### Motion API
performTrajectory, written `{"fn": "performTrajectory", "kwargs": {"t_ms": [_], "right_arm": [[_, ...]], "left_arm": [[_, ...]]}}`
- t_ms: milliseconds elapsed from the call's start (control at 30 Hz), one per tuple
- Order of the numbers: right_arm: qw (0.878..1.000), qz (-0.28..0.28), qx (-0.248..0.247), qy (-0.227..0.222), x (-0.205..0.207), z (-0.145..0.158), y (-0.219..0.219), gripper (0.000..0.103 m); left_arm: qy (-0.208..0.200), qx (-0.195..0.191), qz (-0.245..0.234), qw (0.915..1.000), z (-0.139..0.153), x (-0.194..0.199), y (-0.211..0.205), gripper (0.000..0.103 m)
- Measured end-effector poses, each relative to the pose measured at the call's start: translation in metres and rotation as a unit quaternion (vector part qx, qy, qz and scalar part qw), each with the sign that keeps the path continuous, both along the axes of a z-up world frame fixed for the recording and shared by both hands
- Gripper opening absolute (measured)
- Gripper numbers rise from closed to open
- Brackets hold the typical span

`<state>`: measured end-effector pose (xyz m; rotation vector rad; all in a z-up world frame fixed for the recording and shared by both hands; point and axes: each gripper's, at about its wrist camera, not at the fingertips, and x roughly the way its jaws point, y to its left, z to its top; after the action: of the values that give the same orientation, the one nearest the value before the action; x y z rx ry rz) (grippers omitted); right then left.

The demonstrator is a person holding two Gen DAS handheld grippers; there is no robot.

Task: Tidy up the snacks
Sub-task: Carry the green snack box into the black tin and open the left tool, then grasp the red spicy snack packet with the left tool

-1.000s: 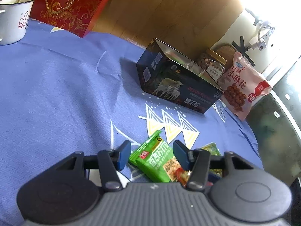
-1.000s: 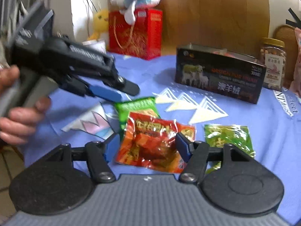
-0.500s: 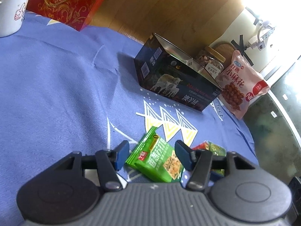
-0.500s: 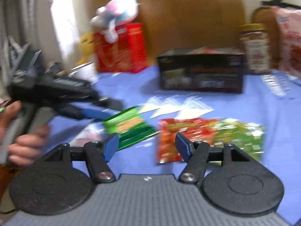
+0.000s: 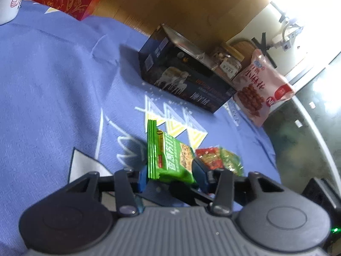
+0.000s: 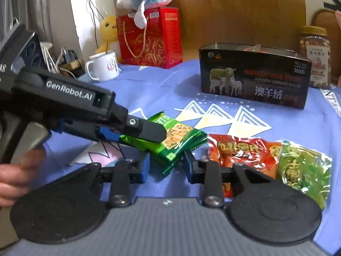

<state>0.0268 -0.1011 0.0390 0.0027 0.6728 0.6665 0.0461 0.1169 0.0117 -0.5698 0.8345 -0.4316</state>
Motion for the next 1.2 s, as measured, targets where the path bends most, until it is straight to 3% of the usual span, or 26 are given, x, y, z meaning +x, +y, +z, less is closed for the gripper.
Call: {"fn": "performTrajectory", "kwargs": {"t_ms": [100, 233, 467, 667, 733, 900, 1033, 1200], "right_arm": [[1.0, -0.005, 0.014, -0.019, 0.001, 0.008, -0.002, 0.035], [0.998, -0.024, 0.031, -0.052, 0.019, 0.023, -0.009, 0.035], [0.992, -0.079, 0.055, -0.078, 0.088, 0.051, -0.025, 0.034], [0.98, -0.163, 0.019, -0.109, 0.141, 0.056, -0.041, 0.036], [0.979, -0.185, 0.013, -0.085, 0.147, 0.051, -0.051, 0.037], [0.977, -0.191, 0.074, -0.052, 0.105, 0.04, -0.096, 0.037], [0.972, -0.2, 0.126, 0.006, 0.069, 0.017, -0.131, 0.037], [0.959, -0.226, 0.163, 0.059, 0.038, -0.003, -0.154, 0.039]], "left_arm": [[-0.023, -0.007, -0.008, 0.9997, 0.017, 0.002, -0.003, 0.042], [-0.065, 0.012, -0.021, 0.9976, 0.045, 0.019, -0.018, 0.042], [-0.116, 0.022, -0.025, 0.9927, 0.087, 0.096, -0.049, 0.042], [-0.105, 0.063, -0.022, 0.9922, 0.078, 0.164, -0.091, 0.057], [-0.092, 0.08, -0.01, 0.9925, 0.07, 0.172, -0.096, 0.056], [-0.106, 0.056, 0.002, 0.9928, 0.065, 0.137, -0.07, 0.056], [-0.112, 0.051, -0.005, 0.9924, 0.063, 0.097, -0.055, 0.056], [-0.08, 0.042, -0.033, 0.9953, 0.042, 0.051, -0.054, 0.056]]}}
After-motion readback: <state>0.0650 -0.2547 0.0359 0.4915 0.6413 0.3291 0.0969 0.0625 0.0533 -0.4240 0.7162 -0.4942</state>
